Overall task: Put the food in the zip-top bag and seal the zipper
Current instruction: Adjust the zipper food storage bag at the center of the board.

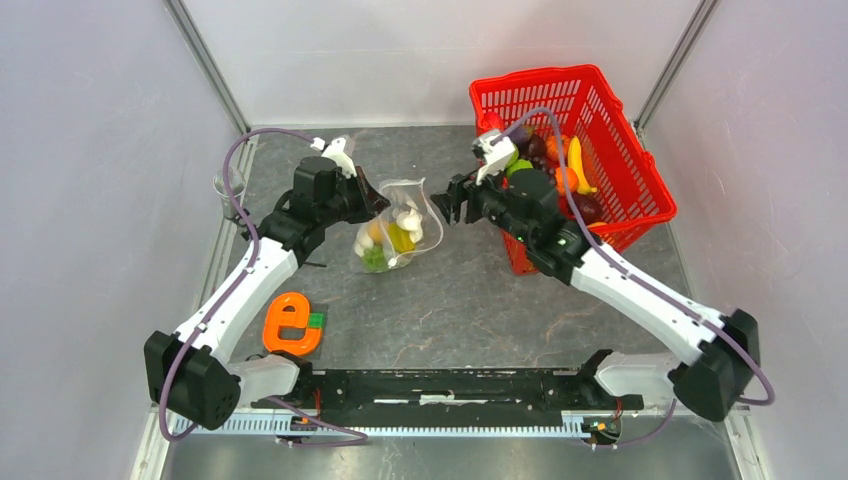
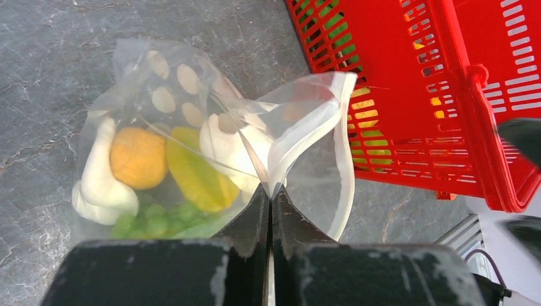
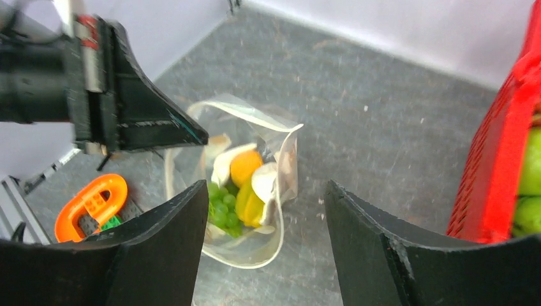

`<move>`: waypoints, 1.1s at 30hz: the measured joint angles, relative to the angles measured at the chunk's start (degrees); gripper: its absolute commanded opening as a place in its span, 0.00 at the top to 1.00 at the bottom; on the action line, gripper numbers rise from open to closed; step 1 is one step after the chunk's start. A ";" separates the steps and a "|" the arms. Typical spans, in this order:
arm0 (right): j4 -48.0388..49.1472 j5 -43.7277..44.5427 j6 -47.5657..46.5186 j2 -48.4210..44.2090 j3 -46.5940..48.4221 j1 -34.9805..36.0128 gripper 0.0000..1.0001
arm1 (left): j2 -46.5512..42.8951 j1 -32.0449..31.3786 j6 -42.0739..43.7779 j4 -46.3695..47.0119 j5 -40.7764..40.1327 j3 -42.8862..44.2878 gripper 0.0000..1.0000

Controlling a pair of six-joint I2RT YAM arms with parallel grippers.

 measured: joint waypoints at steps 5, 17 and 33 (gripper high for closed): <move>-7.21 0.20 2.03 9.09 3.32 -0.02 0.27 | 0.20 0.00 -0.31 0.00 0.26 0.00 0.98; -16.81 -1.75 5.77 20.04 8.44 -0.02 0.39 | 0.28 0.00 -0.28 -0.04 -0.04 0.00 0.98; -14.10 -11.15 6.47 18.38 5.11 -0.09 1.00 | 0.26 0.04 1.86 -3.17 -2.29 1.20 0.98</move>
